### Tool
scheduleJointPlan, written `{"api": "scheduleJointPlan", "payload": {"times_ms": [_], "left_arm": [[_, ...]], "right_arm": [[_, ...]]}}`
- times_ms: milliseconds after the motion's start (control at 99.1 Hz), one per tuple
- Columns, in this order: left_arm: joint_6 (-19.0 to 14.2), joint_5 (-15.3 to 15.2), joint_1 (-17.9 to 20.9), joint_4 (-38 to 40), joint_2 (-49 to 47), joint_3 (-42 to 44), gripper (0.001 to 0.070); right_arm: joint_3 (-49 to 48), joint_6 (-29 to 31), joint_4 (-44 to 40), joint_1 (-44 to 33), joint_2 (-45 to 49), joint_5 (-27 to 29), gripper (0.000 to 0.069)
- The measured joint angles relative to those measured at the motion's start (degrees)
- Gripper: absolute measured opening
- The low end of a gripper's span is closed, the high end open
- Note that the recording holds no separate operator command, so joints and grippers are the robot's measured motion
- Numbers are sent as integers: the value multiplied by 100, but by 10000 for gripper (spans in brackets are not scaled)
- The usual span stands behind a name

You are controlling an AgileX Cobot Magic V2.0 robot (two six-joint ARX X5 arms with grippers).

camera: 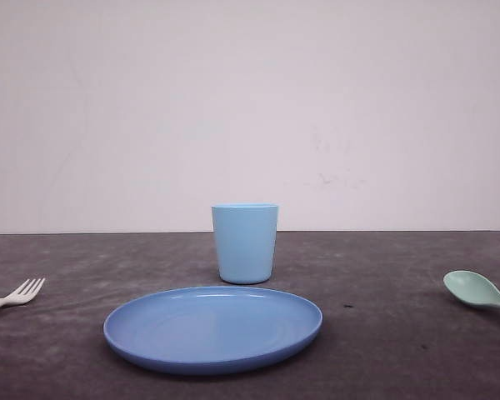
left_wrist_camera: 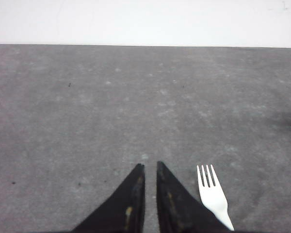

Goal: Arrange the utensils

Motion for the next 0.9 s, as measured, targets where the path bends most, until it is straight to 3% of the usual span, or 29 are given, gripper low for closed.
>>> {"api": "scheduleJointPlan", "payload": {"times_ms": [898], "left_arm": [[-15,2,0,0,0,0,18]], "right_arm": [[0,101,-4,0,0,0,14]]}}
